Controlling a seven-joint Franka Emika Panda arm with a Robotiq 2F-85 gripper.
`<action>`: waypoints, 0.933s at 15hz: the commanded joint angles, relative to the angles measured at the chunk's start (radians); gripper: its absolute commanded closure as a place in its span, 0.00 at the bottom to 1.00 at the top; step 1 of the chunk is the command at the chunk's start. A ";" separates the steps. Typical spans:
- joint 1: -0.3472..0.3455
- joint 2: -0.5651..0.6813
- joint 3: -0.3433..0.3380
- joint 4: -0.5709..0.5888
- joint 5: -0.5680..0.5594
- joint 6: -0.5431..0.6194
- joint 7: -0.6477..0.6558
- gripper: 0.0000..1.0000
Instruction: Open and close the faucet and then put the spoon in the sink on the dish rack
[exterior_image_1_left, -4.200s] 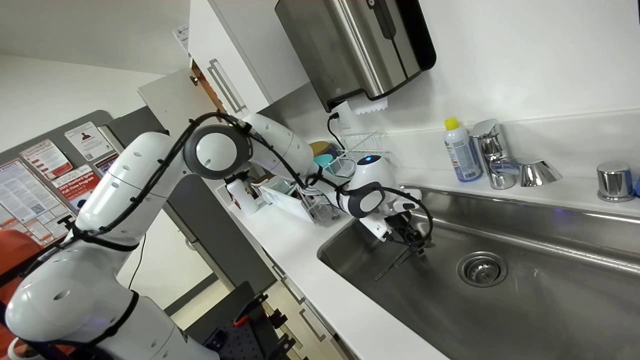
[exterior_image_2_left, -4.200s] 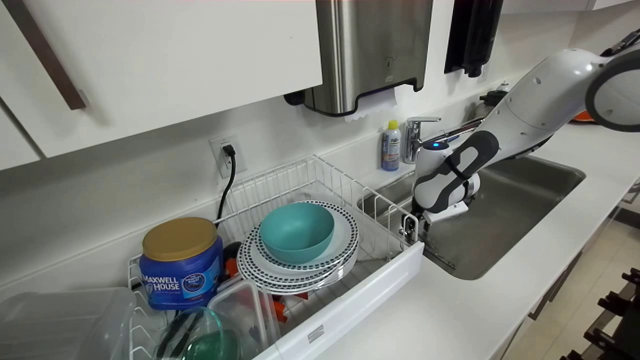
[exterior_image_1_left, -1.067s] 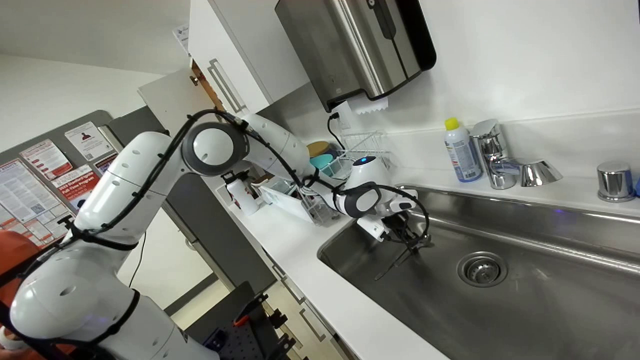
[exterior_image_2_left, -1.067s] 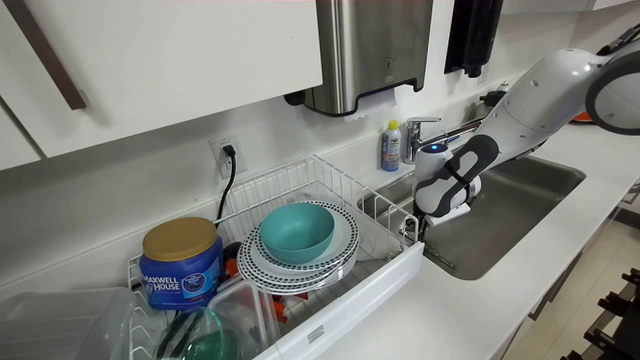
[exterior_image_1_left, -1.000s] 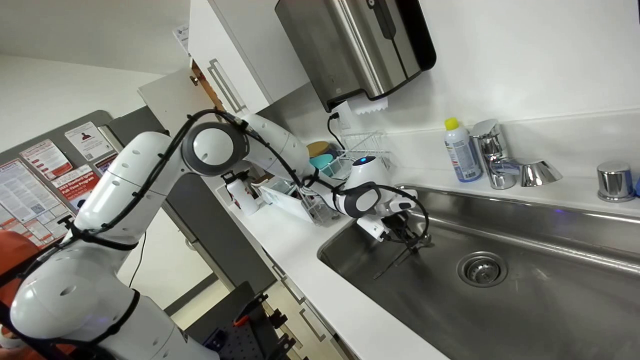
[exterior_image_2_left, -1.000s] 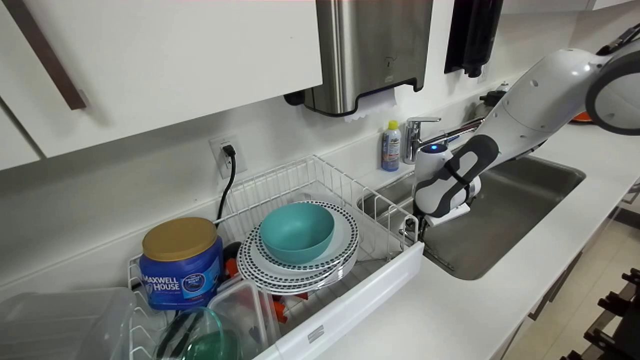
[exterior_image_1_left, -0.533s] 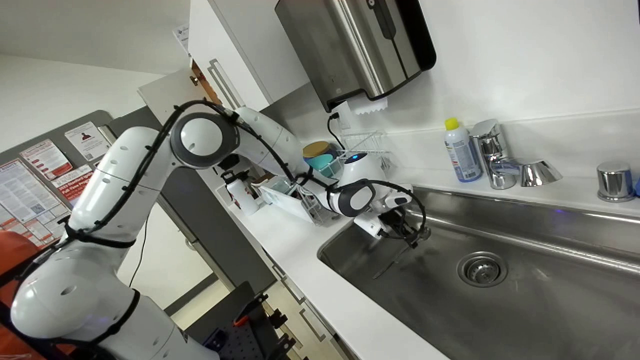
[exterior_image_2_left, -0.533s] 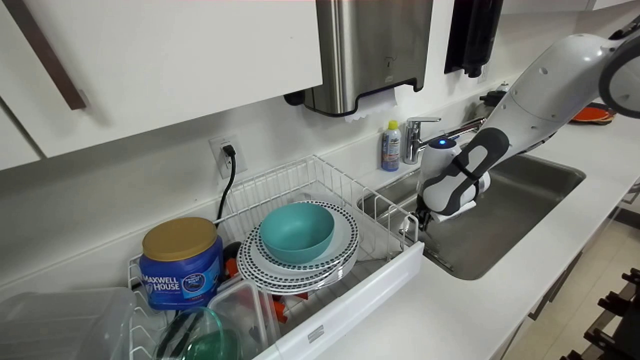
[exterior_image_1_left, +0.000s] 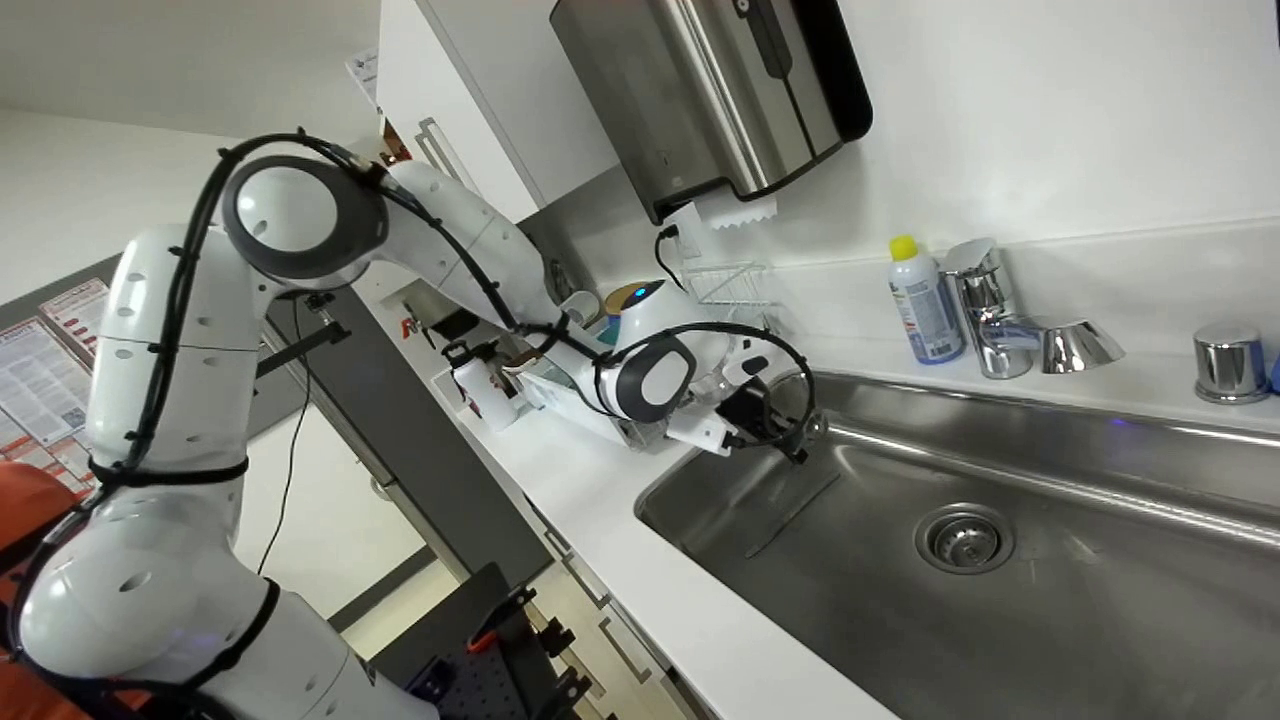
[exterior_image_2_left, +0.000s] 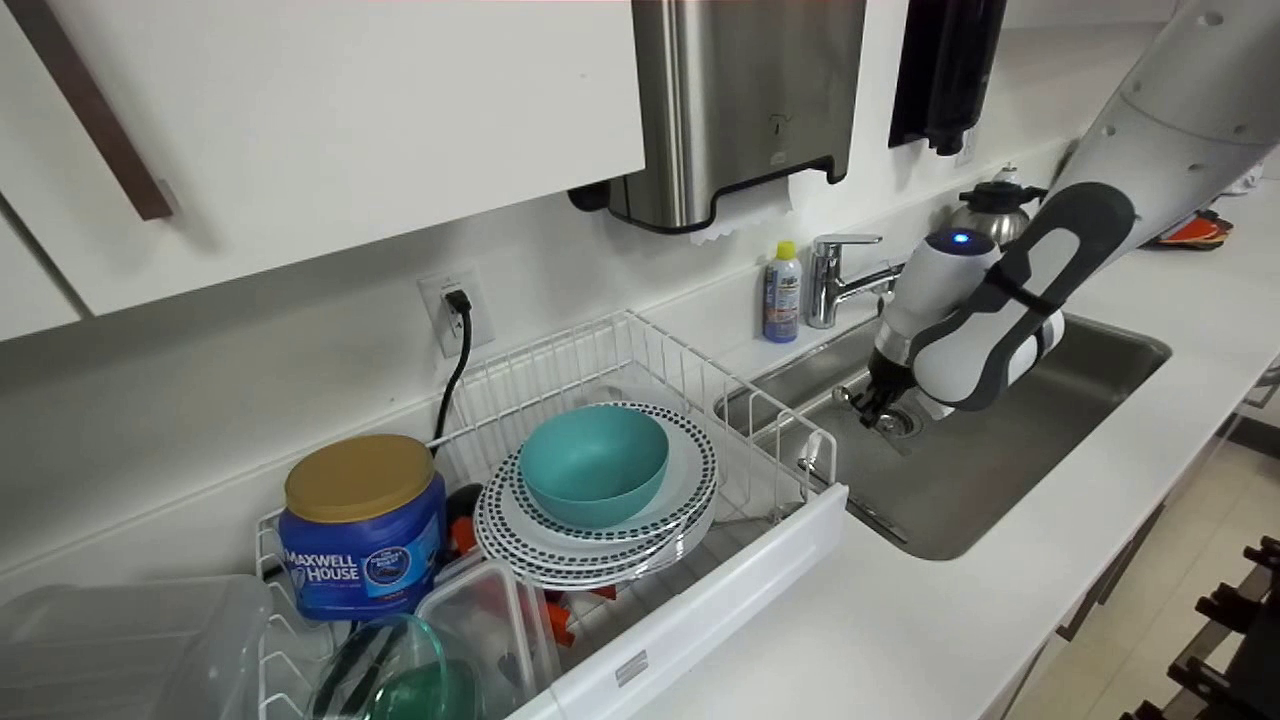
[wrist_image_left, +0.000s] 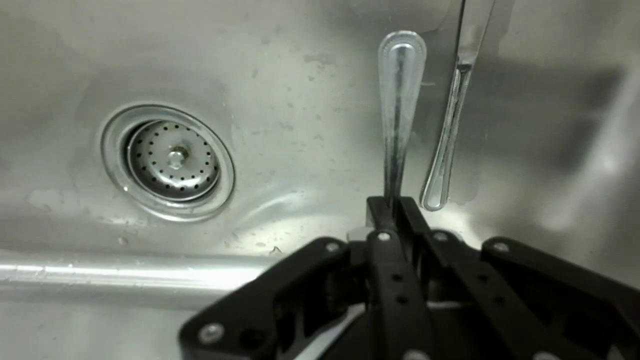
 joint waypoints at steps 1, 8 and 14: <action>-0.040 -0.199 0.034 -0.218 -0.063 0.093 -0.088 0.98; -0.210 -0.479 0.267 -0.456 -0.157 0.185 -0.225 0.98; -0.434 -0.616 0.613 -0.537 -0.145 0.221 -0.258 0.98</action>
